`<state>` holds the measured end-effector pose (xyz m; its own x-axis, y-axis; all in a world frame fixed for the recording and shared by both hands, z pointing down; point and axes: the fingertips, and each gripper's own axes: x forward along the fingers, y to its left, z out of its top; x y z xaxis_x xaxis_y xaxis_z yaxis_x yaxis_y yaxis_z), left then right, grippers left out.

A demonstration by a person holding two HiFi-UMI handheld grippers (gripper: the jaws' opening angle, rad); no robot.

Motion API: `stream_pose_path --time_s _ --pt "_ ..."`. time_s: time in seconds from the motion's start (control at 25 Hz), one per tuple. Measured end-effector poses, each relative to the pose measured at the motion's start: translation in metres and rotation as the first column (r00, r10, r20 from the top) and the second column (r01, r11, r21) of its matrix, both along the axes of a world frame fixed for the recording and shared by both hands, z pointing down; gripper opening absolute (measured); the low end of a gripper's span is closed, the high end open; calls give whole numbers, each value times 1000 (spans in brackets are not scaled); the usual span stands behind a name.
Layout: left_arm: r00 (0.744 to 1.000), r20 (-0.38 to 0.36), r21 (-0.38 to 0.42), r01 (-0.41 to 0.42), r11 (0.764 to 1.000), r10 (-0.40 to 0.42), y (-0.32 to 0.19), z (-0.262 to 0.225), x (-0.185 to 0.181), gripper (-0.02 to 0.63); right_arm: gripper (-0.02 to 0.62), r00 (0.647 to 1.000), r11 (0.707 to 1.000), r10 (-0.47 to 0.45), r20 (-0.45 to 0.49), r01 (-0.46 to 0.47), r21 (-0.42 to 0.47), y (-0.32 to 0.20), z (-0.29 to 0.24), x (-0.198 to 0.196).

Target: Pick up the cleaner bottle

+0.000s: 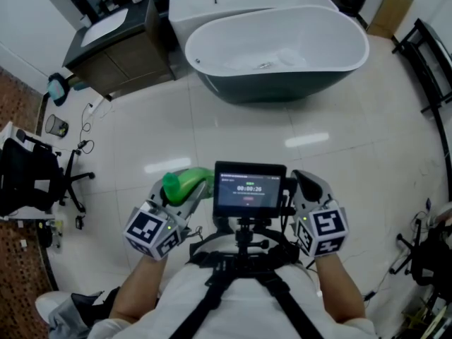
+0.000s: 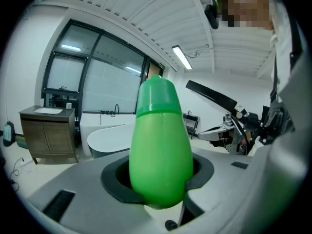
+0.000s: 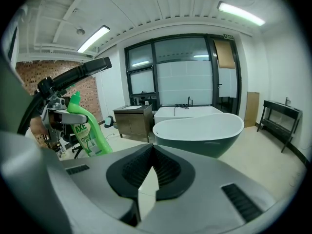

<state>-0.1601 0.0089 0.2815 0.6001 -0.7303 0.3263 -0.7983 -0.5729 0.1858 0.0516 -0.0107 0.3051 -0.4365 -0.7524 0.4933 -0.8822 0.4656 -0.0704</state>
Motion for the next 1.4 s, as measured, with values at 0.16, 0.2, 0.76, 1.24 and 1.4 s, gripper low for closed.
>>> stream_pose_path --time_s 0.16,0.2,0.76,1.24,1.4 --pt "1000 -2 -5 -5 1000 5 4 1 -2 166 8 1000 1000 -8 -2 8 -7 4 0 -4" --pt "1000 -1 -6 -7 1000 7 5 2 -2 166 8 1000 1000 -10 -2 10 -9 5 0 -5" --pt "1000 -4 -9 -22 1000 22 12 3 -5 166 5 999 999 -38 -29 37 -17 14 -2 -15" --pt "1000 -5 -10 -21 1000 21 13 1 0 166 5 998 999 -45 -33 44 -19 12 -2 -11" --pt "1000 -2 -11 -19 1000 19 15 3 0 166 5 998 999 -45 -34 44 -21 14 0 -10"
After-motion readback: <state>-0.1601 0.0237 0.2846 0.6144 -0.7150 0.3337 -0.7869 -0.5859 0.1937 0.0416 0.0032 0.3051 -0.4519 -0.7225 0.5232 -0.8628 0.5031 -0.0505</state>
